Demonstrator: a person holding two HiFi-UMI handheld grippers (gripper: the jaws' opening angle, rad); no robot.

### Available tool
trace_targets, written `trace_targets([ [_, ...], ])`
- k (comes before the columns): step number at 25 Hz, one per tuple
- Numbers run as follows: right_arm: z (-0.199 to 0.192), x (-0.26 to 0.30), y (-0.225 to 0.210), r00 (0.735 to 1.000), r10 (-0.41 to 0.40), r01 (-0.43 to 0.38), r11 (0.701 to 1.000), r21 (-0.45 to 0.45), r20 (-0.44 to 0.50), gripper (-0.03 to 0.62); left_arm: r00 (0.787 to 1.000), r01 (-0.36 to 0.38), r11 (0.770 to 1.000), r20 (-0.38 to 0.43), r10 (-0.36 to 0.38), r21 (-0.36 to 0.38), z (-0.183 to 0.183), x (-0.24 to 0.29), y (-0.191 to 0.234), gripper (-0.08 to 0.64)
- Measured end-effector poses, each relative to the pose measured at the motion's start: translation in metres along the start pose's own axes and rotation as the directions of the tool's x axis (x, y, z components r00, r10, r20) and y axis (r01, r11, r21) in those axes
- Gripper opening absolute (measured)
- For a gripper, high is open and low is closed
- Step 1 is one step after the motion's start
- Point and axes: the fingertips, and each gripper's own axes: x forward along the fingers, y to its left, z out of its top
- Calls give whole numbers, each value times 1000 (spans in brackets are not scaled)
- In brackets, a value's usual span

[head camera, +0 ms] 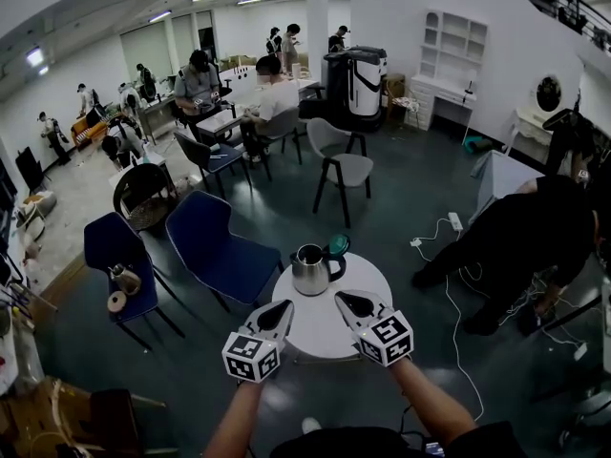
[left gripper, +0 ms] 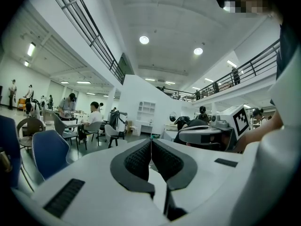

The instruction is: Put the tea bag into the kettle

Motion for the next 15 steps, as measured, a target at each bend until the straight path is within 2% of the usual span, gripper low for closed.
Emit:
trace_targets([
  [15,-5,-74,-5,999,-8,6,1000,25,52,15,1000,-6,999,-4,7,38,-9,-10,-68,18],
])
